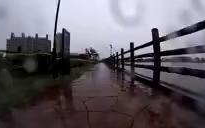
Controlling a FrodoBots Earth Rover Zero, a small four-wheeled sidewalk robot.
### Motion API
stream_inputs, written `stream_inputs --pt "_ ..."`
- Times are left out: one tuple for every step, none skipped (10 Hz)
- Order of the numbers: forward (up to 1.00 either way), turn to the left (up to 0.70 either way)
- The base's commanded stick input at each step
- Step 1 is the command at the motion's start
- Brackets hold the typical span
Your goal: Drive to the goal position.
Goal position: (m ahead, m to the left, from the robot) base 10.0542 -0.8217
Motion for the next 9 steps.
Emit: stream_inputs --pt "1.0 0.0" --pt "1.0 0.0" --pt "1.0 0.0" --pt "1.0 0.0" --pt "1.0 0.0" --pt "1.0 0.0" --pt "1.0 0.0" --pt "1.0 0.0" --pt "1.0 0.0"
